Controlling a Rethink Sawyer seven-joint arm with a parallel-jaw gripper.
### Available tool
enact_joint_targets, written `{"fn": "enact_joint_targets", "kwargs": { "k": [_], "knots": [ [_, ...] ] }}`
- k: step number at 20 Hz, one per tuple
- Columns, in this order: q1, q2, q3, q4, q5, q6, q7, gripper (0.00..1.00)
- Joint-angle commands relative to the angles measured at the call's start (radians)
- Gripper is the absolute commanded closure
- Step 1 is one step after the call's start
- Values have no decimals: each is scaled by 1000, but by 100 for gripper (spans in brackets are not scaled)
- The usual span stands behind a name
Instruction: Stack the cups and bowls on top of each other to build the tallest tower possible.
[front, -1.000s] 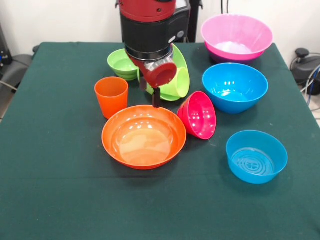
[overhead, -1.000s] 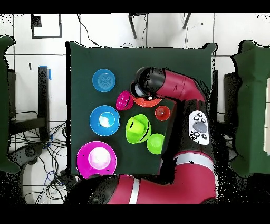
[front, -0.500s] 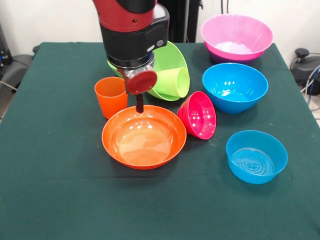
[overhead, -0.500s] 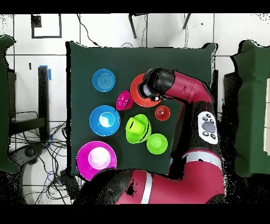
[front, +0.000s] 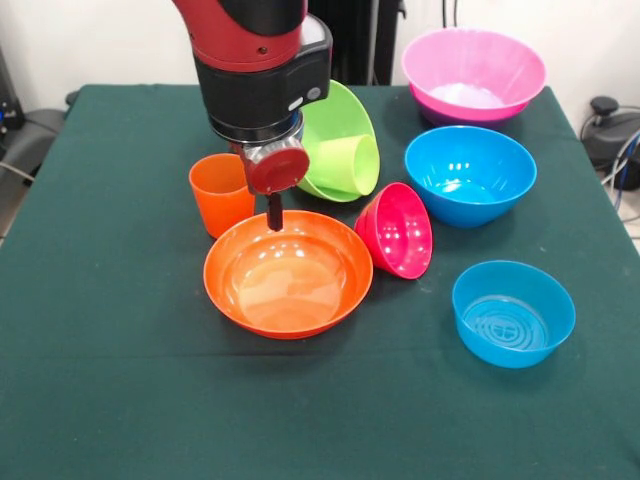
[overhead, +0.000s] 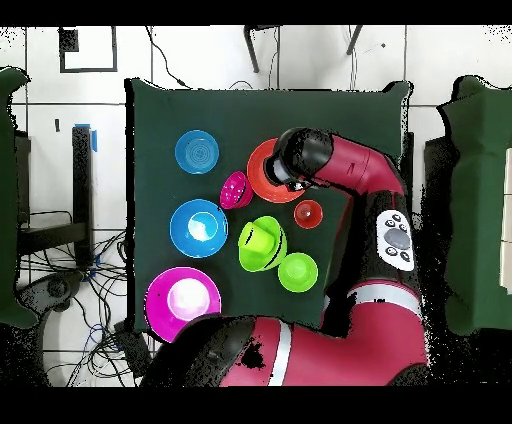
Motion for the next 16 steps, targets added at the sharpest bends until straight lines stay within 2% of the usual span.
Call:
{"fn": "enact_joint_targets", "kwargs": {
  "k": [1, 6, 16],
  "knots": [
    [2, 27, 57, -49, -31, 78, -46, 0],
    [1, 56, 60, -68, -36, 59, -49, 0],
    [-27, 44, 60, -37, -51, 38, -98, 0]
  ]
}}
